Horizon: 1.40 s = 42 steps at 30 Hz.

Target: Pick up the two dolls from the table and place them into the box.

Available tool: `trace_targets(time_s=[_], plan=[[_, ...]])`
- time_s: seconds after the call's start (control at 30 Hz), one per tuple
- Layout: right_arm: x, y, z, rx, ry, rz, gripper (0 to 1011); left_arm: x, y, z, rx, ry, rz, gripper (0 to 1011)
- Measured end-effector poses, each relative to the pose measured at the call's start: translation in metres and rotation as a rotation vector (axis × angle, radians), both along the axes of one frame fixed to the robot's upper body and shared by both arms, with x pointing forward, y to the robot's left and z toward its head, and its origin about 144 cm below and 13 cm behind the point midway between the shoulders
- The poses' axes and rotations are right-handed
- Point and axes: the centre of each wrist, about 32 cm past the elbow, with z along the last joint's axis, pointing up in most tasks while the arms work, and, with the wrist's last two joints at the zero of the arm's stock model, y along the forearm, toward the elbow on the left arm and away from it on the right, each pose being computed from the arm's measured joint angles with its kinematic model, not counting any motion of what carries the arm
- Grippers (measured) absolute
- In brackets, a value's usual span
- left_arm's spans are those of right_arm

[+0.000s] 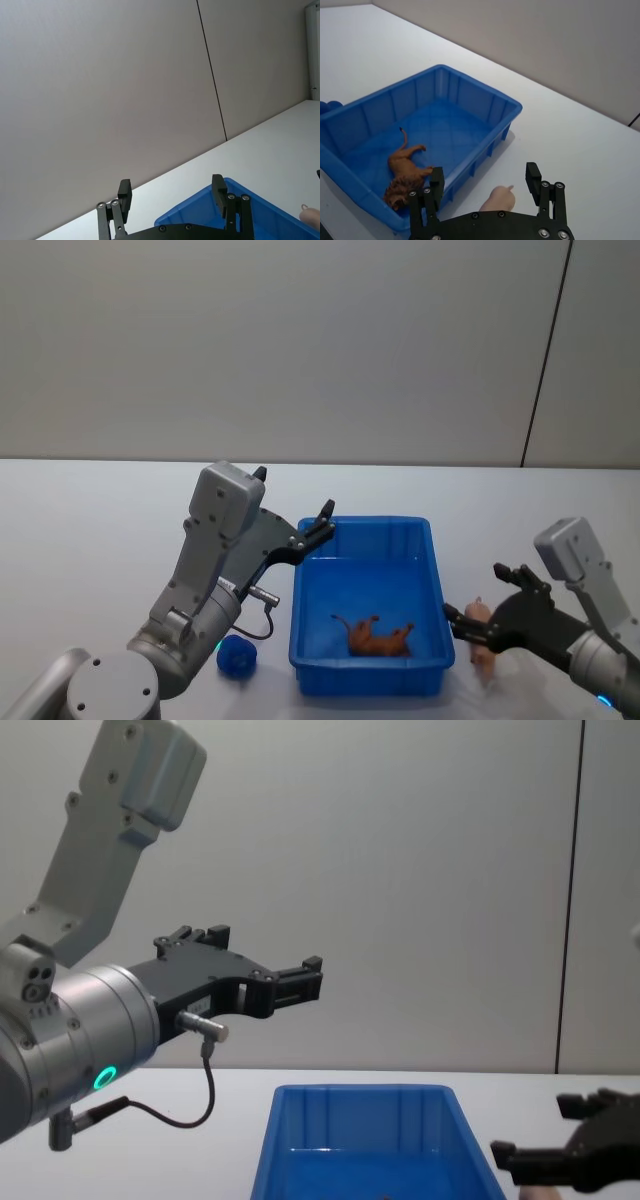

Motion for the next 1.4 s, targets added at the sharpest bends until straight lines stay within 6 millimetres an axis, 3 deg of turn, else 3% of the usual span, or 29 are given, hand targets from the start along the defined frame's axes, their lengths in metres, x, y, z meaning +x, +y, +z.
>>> trace_targets(time_s=[0.93,1.07,1.4], plan=[[-0.001,-0.002,-0.030,-0.046,0.169,-0.082,995,0.000,0.000,0.000,0.000,0.000,0.000,1003],[0.000,-0.002,-0.033,-0.046,0.188,-0.088,922,0.000,0.000,0.000,0.000,0.000,0.000,1003],[0.000,-0.001,-0.034,-0.041,0.207,-0.099,619,0.000,0.000,0.000,0.000,0.000,0.000,1003]])
